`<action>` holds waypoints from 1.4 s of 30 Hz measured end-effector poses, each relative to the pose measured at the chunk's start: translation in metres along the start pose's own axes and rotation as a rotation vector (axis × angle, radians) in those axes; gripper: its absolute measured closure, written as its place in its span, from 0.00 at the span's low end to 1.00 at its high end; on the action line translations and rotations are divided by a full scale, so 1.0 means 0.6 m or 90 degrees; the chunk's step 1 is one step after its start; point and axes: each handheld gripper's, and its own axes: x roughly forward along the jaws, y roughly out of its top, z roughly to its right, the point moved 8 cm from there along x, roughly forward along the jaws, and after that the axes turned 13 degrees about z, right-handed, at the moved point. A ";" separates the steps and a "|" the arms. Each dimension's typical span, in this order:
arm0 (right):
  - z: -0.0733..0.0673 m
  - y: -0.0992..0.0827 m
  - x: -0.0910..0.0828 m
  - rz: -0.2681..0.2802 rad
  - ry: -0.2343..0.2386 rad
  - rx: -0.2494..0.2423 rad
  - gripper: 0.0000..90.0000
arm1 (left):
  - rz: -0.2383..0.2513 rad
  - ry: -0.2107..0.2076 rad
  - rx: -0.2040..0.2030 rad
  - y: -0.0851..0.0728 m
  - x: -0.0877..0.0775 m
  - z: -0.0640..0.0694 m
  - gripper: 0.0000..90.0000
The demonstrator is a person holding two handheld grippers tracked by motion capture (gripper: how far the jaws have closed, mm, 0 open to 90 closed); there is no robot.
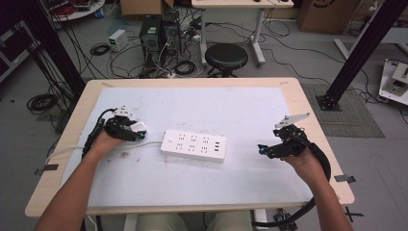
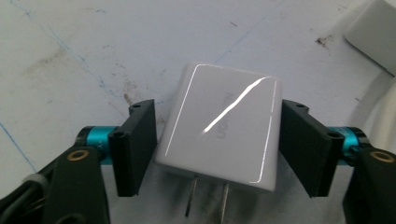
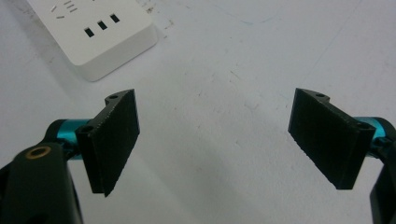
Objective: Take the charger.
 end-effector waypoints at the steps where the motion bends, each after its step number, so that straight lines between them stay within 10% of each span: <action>1: -0.001 -0.001 0.001 -0.003 0.001 -0.001 0.19 | -0.002 0.002 0.000 0.000 -0.001 0.001 0.39; 9: -0.002 0.000 0.005 -0.001 0.002 -0.001 0.19 | 0.006 0.021 -0.015 -0.001 -0.005 0.006 0.47; 25: -0.005 -0.004 0.009 -0.002 0.010 0.008 0.19 | 0.097 0.166 -0.123 0.031 -0.079 0.013 0.47; 42: -0.029 0.005 0.011 0.017 0.037 -0.029 0.19 | 0.192 0.115 -0.053 0.114 -0.145 0.144 0.47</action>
